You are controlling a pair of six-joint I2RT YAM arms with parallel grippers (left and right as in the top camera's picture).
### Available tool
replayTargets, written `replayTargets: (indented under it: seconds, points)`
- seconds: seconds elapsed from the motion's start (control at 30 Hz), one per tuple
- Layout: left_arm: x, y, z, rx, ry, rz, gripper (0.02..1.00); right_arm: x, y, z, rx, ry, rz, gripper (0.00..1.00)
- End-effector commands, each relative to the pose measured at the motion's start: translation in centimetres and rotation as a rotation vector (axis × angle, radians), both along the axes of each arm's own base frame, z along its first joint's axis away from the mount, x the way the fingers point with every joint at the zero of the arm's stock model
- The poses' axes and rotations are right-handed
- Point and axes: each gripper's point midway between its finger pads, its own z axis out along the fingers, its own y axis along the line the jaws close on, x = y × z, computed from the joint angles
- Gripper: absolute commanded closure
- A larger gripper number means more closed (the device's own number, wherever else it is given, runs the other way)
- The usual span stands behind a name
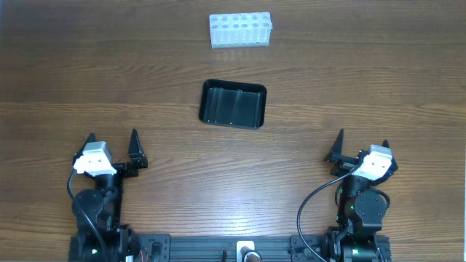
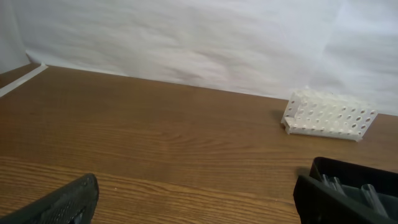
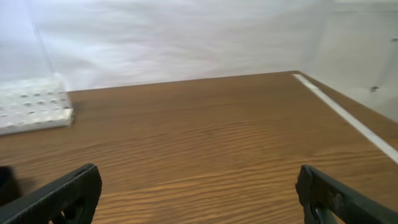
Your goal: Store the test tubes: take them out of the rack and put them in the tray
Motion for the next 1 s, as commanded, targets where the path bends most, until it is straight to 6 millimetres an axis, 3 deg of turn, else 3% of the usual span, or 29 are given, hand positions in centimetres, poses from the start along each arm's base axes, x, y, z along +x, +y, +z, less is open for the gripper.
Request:
replayTargets:
  seconds: [0.03, 0.13, 1.0]
  points:
    - [-0.02, 0.14, -0.16, 0.015, 0.002, 0.006, 0.020, 0.47, 2.82, -0.56, 0.014, 0.015, 0.168, 0.009]
    - [-0.02, 0.14, -0.16, 0.014, 0.002, 0.006, 0.020, 0.52, 3.63, -0.64, 0.016, 0.018, 0.211, 0.009]
    - [-0.02, 0.14, -0.16, 0.015, 0.002, 0.006, 0.018, 0.52, 3.65, -0.64, 0.016, 0.018, 0.212, 0.007]
